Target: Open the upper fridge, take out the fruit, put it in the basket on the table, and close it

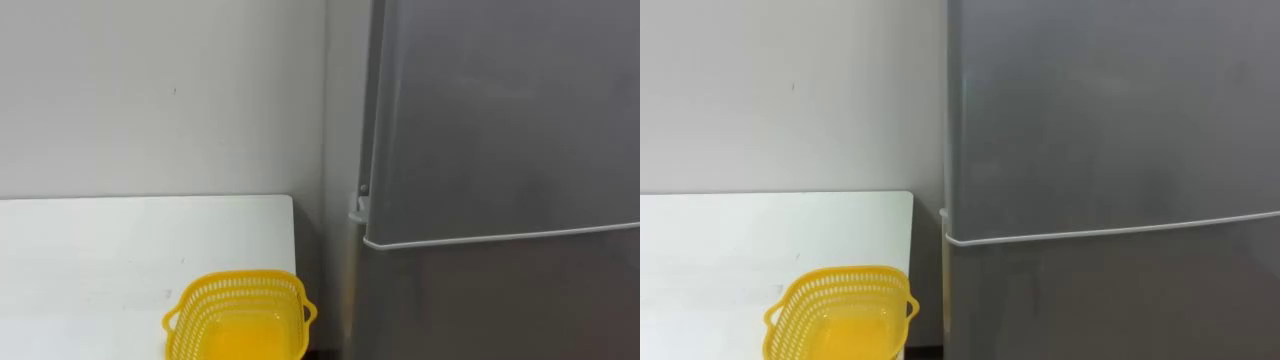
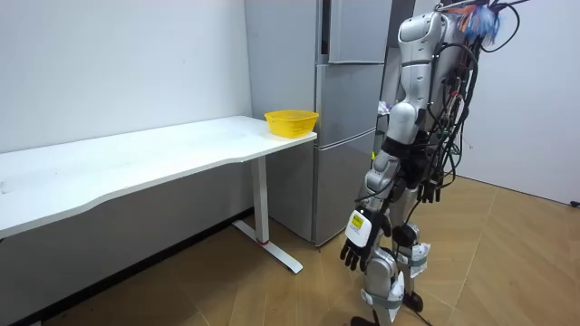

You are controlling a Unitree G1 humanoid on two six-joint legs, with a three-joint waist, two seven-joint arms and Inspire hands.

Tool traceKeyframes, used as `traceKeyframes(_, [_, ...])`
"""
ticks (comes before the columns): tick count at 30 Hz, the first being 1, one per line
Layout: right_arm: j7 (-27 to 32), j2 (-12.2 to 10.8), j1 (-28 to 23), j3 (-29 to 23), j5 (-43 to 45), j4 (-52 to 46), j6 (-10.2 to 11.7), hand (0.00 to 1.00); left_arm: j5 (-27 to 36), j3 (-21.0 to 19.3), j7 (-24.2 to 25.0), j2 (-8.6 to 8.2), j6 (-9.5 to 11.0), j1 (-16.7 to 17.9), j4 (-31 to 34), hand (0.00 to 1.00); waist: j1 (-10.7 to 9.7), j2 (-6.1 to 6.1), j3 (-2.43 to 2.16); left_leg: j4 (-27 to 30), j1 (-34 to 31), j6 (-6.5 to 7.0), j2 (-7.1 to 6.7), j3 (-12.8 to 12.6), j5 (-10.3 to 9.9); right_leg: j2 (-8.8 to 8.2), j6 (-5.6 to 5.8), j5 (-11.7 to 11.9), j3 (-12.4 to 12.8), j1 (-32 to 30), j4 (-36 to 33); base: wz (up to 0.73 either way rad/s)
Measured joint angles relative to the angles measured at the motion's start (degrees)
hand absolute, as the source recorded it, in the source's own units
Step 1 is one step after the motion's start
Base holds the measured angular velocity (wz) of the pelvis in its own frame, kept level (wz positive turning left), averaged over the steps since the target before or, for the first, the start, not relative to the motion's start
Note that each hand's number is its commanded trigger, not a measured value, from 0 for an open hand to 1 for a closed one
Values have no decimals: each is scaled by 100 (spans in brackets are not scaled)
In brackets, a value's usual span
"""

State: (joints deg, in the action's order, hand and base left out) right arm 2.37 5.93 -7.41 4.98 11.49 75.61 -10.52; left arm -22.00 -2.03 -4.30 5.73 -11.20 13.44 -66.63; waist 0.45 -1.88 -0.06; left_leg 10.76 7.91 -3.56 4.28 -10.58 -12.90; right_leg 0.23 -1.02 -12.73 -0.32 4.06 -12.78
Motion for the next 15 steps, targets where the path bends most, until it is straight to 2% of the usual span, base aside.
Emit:
traceKeyframes(12, [-121,14,4,1,343,3,81,0,17,-5,-14,1,0,-57,-56,0,-11,52,4,-1,-9,0,1,-2,0,-8,0,0,-27,0,5,0])
traceKeyframes(15, [-139,14,7,1,298,3,76,0,283,-5,-54,-19,-1,-65,-139,0,-4,66,3,-2,-9,0,1,0,0,-9,0,1,-33,9,15,0])
